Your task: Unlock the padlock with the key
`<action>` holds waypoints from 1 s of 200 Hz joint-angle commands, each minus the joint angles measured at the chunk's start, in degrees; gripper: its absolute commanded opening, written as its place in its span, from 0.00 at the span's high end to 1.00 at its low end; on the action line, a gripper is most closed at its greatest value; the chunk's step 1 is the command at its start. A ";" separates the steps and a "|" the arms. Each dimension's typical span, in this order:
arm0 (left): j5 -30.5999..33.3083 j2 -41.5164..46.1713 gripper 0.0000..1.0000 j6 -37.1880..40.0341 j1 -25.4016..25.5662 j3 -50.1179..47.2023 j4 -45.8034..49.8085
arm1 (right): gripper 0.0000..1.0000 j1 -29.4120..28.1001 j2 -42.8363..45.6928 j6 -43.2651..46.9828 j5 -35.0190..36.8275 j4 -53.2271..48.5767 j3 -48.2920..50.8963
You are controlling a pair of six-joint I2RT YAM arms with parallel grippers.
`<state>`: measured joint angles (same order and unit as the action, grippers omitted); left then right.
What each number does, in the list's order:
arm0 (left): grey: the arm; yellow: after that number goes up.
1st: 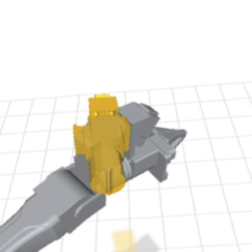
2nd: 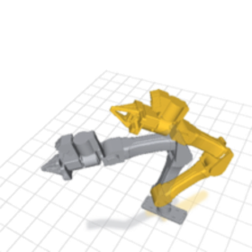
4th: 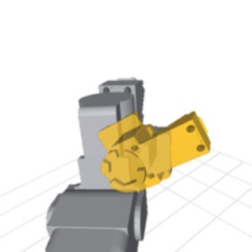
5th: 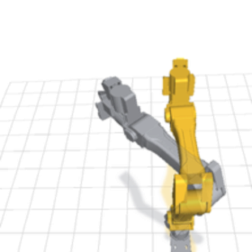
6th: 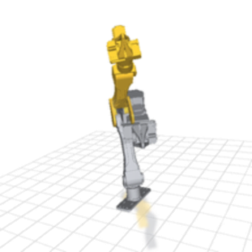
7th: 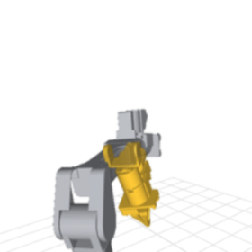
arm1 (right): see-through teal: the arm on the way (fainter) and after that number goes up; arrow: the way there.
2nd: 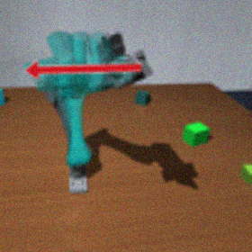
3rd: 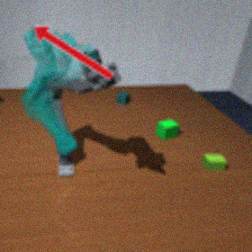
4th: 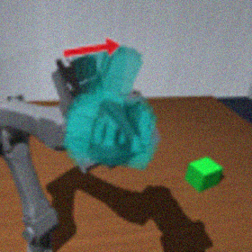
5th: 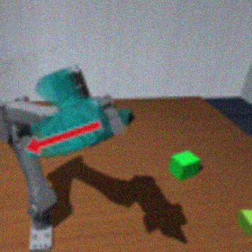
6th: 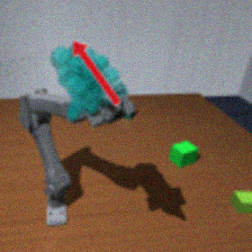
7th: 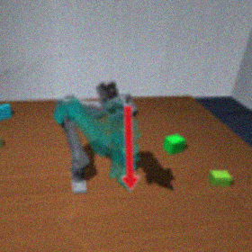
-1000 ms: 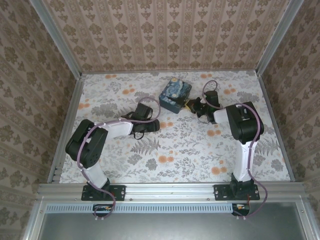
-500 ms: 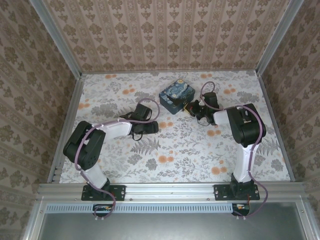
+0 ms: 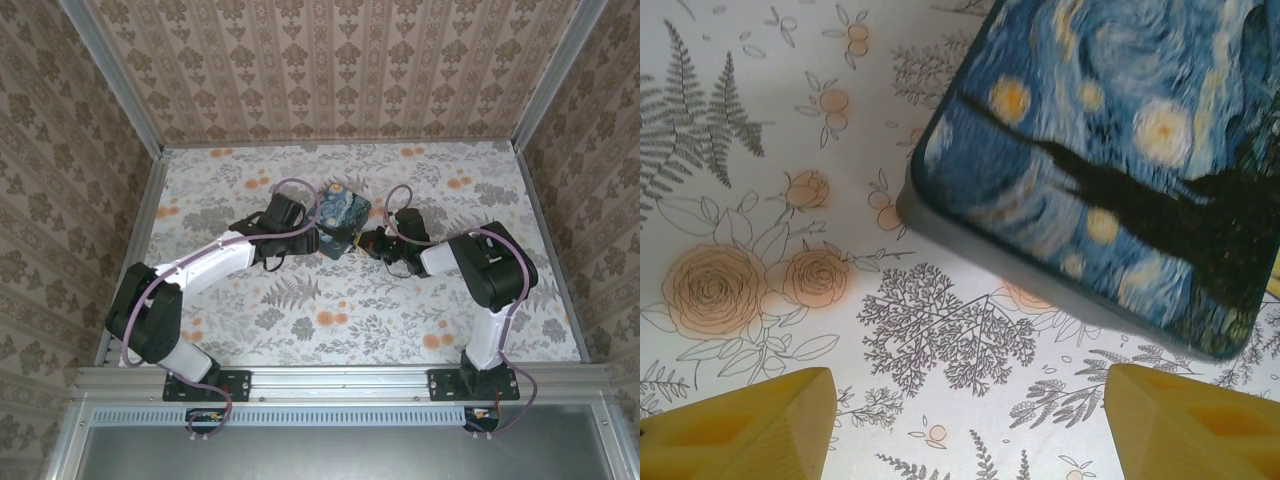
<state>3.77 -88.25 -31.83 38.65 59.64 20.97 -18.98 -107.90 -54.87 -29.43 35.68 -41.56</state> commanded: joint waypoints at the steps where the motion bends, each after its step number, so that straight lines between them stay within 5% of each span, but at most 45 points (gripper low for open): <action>1: 4.06 -2.28 0.28 2.29 1.02 3.23 3.90 | 1.00 -0.27 0.64 2.65 2.66 -5.30 2.53; 126: 10.18 -13.50 0.27 5.29 1.67 10.85 4.96 | 1.00 -0.81 2.36 6.12 3.84 -13.63 -1.24; 200: 9.60 -17.55 0.28 7.01 1.60 11.04 5.96 | 1.00 -2.45 4.23 21.25 19.13 -42.46 -10.85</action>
<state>12.49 -102.13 -26.94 40.42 71.55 23.27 -20.91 -104.09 -40.95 -20.12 10.92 -50.41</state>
